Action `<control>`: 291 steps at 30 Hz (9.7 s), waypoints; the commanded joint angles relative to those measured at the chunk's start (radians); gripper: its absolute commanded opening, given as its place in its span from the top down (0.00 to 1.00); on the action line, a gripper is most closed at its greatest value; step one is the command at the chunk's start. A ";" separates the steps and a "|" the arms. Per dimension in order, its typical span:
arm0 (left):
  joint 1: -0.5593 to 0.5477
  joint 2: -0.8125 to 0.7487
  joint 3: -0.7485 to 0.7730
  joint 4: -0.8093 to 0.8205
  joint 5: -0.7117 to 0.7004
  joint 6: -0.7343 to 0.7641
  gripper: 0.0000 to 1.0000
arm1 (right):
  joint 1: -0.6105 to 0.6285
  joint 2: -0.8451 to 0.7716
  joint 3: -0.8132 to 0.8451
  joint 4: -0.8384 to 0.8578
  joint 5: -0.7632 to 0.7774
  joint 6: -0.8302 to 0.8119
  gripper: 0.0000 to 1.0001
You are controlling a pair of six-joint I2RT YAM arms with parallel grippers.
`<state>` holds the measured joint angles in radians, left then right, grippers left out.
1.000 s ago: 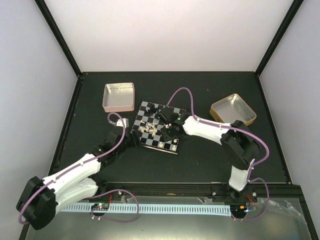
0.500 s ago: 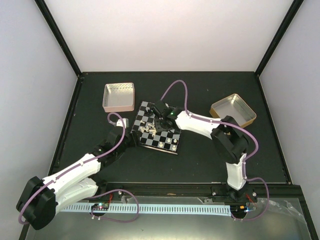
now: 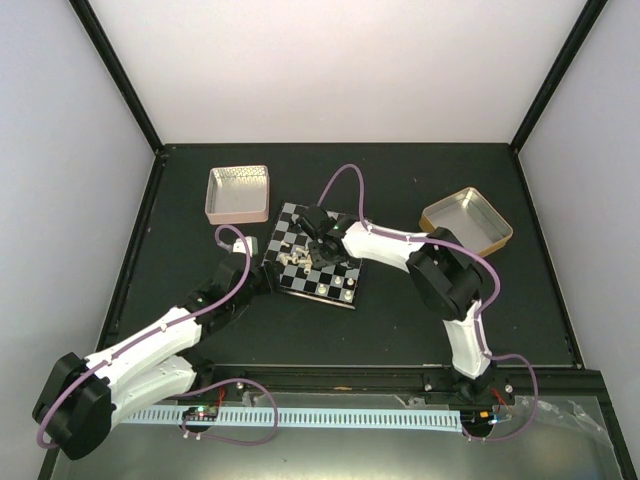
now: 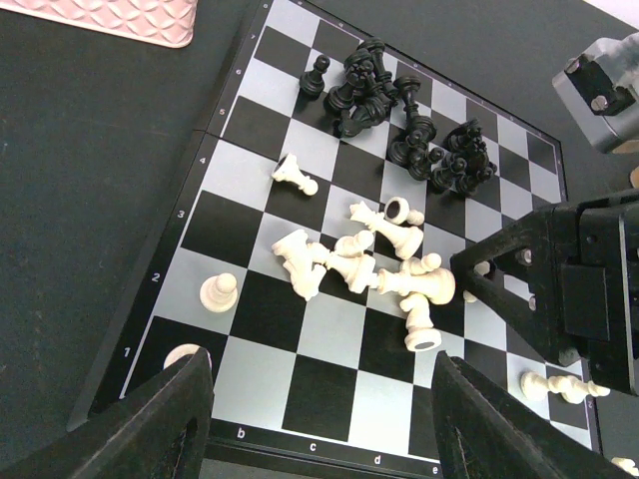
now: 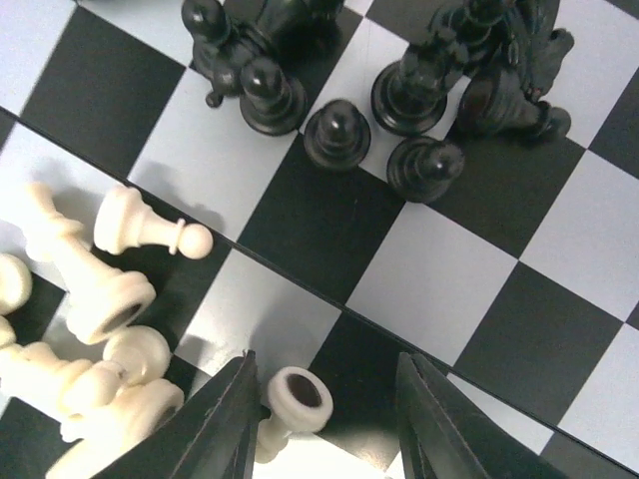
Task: Set up the chess pieces on the board
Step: Pick up the chess piece from the chessboard, then place the chess piece on the chessboard, then pick up the chess piece from the chessboard.
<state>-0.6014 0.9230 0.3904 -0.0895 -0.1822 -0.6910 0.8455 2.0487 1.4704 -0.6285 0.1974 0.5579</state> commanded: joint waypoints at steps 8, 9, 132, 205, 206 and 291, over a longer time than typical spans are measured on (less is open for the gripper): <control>0.006 -0.007 0.038 -0.001 -0.014 -0.008 0.39 | -0.002 -0.016 -0.045 -0.029 0.000 -0.068 0.62; 0.007 -0.008 0.038 -0.001 -0.014 -0.008 0.38 | -0.003 -0.022 -0.055 -0.025 -0.007 -0.071 0.63; 0.065 0.093 0.291 0.154 0.815 -0.477 0.92 | -0.004 -0.796 -0.536 0.582 -0.443 -0.400 0.90; 0.068 0.012 0.235 0.468 0.673 -0.856 0.75 | -0.075 -0.834 -0.622 1.020 -0.648 0.604 0.99; 0.071 0.001 0.232 0.429 0.650 -0.828 0.66 | -0.080 -0.846 -0.623 0.970 -0.640 0.575 0.99; 0.192 0.131 0.313 -0.341 0.363 0.077 0.55 | 0.018 -0.556 -0.309 0.044 -0.086 -0.088 0.69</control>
<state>-0.3992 0.9951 0.6102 -0.3985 0.1162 -0.6605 0.8726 1.5681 1.2480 -0.6964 0.1017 0.4156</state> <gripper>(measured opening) 0.519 0.309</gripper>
